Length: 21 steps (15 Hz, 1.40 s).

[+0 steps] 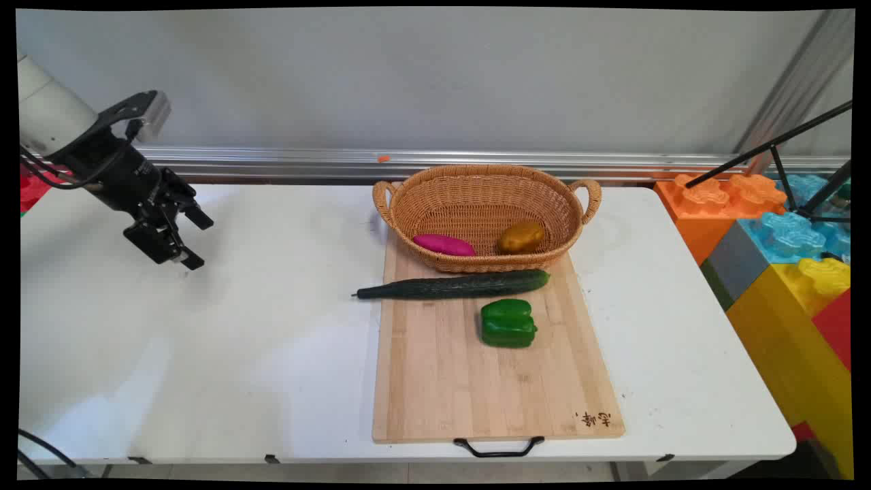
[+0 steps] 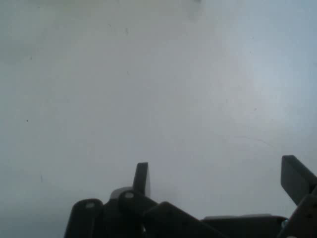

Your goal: Pick up the potato from the vegetable basket

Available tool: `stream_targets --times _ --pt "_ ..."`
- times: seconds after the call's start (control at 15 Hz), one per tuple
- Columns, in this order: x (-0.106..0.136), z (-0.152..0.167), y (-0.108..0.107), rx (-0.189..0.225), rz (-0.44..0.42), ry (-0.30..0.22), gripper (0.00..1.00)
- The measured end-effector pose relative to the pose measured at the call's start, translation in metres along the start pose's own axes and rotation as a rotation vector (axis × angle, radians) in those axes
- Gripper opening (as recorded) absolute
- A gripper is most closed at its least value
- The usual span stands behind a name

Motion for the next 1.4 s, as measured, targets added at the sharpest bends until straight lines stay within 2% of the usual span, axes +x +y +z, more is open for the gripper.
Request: stream_targets --times 0.2,0.33,0.53,0.67,0.87,1.07,1.4 --pt "0.006 0.005 -0.004 -0.01 -0.017 0.043 1.0" --pt "0.02 0.009 -0.005 -0.015 -0.04 0.096 1.0" --pt "0.063 0.019 -0.01 -0.005 -0.103 0.223 1.0" --pt "0.083 0.024 -0.011 -0.005 -0.128 0.268 1.0" --pt "0.128 0.038 -0.011 -0.014 -0.168 0.344 1.0" --pt "0.174 0.06 -0.012 -0.015 -0.211 0.38 1.0" --pt "0.247 0.107 -0.007 -0.005 -0.277 0.368 1.0"
